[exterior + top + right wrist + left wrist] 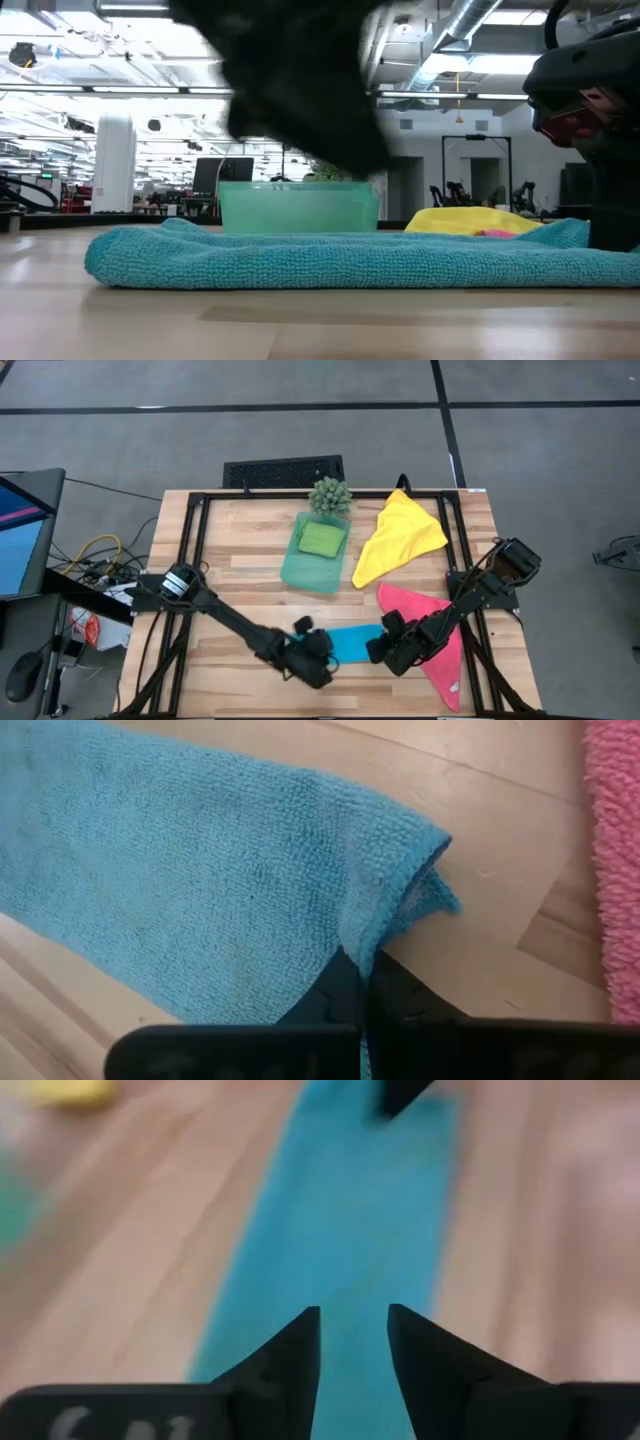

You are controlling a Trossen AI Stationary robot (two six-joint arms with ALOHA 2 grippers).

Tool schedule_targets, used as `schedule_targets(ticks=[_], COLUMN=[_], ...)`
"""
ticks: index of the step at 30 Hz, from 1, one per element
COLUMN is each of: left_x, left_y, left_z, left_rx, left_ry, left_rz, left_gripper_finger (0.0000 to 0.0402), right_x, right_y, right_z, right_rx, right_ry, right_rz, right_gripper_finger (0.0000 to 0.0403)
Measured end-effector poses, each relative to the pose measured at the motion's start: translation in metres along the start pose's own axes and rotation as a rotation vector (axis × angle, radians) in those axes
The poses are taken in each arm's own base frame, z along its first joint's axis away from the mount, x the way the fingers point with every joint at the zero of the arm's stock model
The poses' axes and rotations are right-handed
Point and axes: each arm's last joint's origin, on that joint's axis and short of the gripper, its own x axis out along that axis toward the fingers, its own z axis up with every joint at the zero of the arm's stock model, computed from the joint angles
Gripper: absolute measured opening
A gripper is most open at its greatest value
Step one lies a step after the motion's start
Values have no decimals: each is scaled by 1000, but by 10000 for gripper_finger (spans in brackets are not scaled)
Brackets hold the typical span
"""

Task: Fold microfiber towels
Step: Fold the blue micro fiber cloth

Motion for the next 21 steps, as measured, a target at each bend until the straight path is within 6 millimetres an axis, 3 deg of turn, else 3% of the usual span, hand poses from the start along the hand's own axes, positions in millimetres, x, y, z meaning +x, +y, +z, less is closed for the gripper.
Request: schedule_targets(ticks=[3,8,21], left_x=[12,27,41], left_y=[7,33,57], left_z=[11,8,1], left_rx=[-37,-65,-24], left_ry=[-58,-26,57], left_rz=[-103,-38,-44], left_gripper_finger=[77,11,1], right_x=[0,0,0], right_y=[0,0,0], right_z=[0,0,0], right_rx=[0,-1,-9], right_ry=[0,0,-1], right_rz=[-1,-3,-3], right_gripper_finger=[16,20,16])
